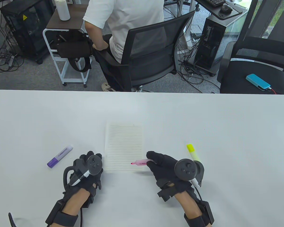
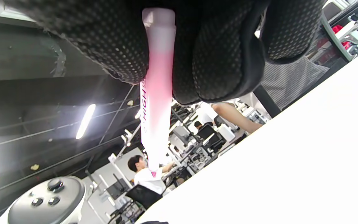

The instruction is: Apply highlighter ink on paper

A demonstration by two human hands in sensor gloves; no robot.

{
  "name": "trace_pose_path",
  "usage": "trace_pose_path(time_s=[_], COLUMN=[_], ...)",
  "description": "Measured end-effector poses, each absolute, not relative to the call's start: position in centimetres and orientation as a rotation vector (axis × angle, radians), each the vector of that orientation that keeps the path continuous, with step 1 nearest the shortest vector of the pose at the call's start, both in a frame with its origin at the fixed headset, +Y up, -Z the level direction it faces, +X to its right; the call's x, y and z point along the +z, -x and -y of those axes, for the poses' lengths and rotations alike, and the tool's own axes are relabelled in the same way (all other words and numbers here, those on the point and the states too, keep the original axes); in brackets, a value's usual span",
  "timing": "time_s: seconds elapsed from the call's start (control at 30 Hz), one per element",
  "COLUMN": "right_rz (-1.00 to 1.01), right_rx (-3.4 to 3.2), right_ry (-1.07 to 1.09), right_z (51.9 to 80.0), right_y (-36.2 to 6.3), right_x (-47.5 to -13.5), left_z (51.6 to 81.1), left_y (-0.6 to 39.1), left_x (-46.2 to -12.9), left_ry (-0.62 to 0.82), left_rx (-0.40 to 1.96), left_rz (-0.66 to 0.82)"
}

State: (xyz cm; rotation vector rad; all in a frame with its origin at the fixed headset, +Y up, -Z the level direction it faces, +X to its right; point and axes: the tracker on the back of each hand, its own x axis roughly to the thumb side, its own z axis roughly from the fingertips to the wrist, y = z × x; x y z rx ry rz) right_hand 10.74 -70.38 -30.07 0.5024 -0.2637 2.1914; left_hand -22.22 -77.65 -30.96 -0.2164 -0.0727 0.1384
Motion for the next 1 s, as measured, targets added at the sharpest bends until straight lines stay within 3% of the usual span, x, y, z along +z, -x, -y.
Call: trace_pose_path(time_s=[0.23, 0.5, 1.0], right_rz=[0.264, 0.414, 0.321], right_rx=[2.252, 2.28, 2.474], right_ry=[-0.391, -0.448, -0.411], right_z=[68.7, 72.3, 74.7], right_y=[-7.5, -3.4, -3.1], right_x=[-31.6, -31.2, -31.7], left_z=[77.9, 78.1, 78.2], left_y=[20.6, 20.5, 20.0], left_x=[-30.7, -30.7, -30.5], left_ry=[0.247, 0.291, 0.312], left_rx=[0.089, 0.108, 0.108], left_rz=[0.157, 0.186, 0.19])
